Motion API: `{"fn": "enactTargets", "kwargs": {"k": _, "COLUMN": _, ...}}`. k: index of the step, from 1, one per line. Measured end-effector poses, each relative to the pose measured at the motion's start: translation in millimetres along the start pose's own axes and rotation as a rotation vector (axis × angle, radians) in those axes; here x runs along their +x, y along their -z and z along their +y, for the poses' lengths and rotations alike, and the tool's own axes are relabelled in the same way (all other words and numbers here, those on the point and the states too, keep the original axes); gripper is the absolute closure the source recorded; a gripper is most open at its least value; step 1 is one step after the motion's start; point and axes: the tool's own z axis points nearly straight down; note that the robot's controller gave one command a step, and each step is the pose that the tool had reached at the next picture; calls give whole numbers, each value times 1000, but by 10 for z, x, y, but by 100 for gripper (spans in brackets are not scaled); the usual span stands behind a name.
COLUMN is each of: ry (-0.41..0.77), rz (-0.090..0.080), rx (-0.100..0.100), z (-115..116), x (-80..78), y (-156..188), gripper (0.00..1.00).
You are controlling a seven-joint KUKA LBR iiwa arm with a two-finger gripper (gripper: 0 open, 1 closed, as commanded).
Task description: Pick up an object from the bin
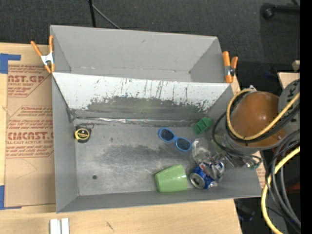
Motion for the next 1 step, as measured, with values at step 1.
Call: {"fn": "enactTargets", "kwargs": {"k": 1, "ry": 30, "rz": 1, "rx": 10, "z": -79, "x": -143, "y": 1213, "gripper": 100}}
